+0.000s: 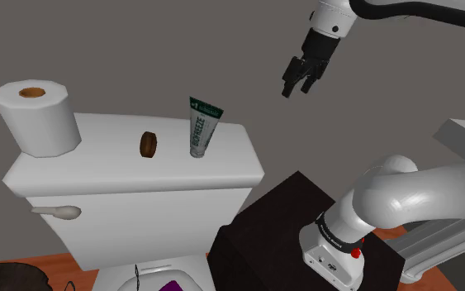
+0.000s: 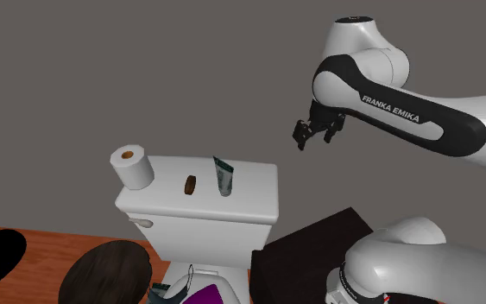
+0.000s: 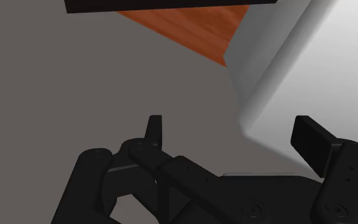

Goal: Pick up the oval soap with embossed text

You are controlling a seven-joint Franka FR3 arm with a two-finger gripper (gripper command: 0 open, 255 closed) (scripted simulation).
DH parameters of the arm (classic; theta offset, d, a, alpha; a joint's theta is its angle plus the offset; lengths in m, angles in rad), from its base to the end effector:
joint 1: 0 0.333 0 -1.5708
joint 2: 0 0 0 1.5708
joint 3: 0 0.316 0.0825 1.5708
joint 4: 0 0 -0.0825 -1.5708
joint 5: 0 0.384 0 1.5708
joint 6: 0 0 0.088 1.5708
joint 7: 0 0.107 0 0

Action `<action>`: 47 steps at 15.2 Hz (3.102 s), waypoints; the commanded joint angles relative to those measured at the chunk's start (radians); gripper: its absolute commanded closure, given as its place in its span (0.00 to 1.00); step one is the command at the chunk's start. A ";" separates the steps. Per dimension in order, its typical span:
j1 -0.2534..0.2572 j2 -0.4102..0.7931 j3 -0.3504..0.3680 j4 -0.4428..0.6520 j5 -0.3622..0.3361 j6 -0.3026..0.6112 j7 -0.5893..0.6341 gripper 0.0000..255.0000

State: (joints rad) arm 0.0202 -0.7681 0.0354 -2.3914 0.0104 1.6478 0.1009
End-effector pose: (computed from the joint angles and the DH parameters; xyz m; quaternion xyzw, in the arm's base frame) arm 0.3176 0.0215 0.5748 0.9995 -0.0278 0.0126 0.0062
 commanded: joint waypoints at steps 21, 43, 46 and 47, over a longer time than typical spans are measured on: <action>0.089 0.450 0.434 0.263 0.122 0.149 0.525 0.00; 0.167 0.908 0.600 0.533 -0.083 0.250 0.877 1.00; 0.167 0.908 0.600 0.533 -0.083 0.250 0.877 1.00; 0.167 0.909 0.600 0.534 -0.083 0.250 0.877 1.00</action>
State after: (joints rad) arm 0.1877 0.1402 0.6360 -1.8574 -0.0723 1.8977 0.9778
